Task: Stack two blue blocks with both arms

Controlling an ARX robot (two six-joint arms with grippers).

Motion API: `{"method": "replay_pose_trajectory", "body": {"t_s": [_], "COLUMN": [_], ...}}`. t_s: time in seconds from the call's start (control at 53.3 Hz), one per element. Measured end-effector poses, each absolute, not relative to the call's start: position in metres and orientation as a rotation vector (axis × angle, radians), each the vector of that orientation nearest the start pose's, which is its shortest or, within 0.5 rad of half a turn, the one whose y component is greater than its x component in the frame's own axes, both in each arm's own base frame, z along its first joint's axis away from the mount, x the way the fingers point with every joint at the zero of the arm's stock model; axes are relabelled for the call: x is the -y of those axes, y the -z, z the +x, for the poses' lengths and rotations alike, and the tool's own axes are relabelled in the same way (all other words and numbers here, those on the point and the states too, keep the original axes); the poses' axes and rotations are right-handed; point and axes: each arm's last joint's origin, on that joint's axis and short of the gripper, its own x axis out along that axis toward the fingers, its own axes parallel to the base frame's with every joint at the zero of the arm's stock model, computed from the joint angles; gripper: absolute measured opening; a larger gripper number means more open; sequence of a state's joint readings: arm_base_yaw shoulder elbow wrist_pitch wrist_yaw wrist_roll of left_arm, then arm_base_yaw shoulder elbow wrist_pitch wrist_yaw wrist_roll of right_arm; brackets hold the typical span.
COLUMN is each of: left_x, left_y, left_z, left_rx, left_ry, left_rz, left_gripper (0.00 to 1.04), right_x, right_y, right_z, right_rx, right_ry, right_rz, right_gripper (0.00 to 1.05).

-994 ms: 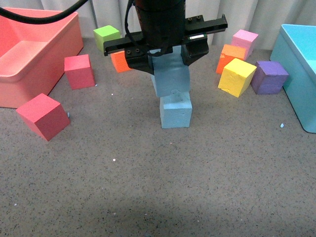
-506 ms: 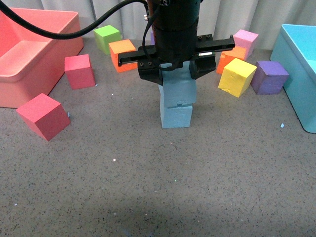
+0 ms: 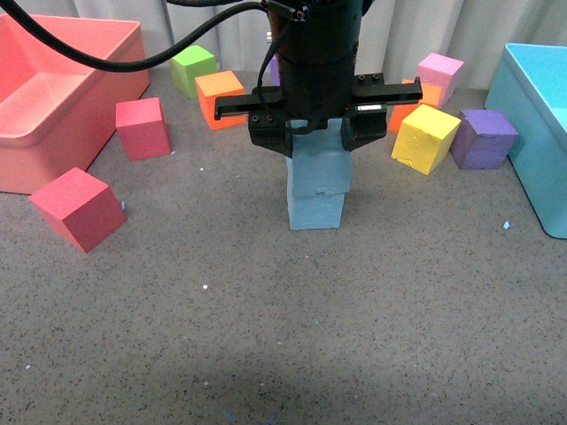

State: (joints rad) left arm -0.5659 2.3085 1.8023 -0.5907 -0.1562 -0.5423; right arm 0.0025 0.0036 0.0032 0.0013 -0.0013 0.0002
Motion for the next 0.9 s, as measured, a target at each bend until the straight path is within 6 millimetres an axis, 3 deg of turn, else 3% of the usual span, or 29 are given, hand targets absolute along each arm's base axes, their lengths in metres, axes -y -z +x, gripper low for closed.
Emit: {"method": "replay_pose_trajectory", "body": {"t_s": [0.113, 0.188, 0.45, 0.544, 0.788, 0.844, 0.9], "left_x": [0.256, 0.256, 0.255, 0.253, 0.232, 0.220, 0.207], "left_y": [-0.147, -0.147, -0.149, -0.158, -0.205, -0.202, -0.196], "left_z": [0.412, 0.412, 0.412, 0.411, 0.398, 0.395, 0.387], "left_rx": [-1.083, -1.086, -1.080, -1.063, -0.958, -0.683, -0.551], "left_ry": [0.077, 0.078, 0.082, 0.090, 0.096, 0.032, 0.003], "left_rz": [-0.093, -0.087, -0.075, -0.089, -0.175, -0.086, -0.017], "left_gripper": [0.48, 0.63, 1.00, 0.98, 0.98, 0.87, 0.80], "right_x": [0.000, 0.000, 0.000, 0.000, 0.000, 0.000, 0.000], "right_y": [-0.164, -0.164, -0.164, -0.164, -0.164, -0.164, -0.164], "right_z": [0.098, 0.098, 0.098, 0.098, 0.098, 0.098, 0.098], "right_rx": [0.001, 0.001, 0.001, 0.001, 0.001, 0.001, 0.001], "right_ry": [-0.004, -0.004, -0.004, -0.004, -0.004, -0.004, -0.005], "right_rz": [0.000, 0.000, 0.000, 0.000, 0.000, 0.000, 0.000], "right_gripper": [0.95, 0.95, 0.95, 0.95, 0.95, 0.95, 0.95]}}
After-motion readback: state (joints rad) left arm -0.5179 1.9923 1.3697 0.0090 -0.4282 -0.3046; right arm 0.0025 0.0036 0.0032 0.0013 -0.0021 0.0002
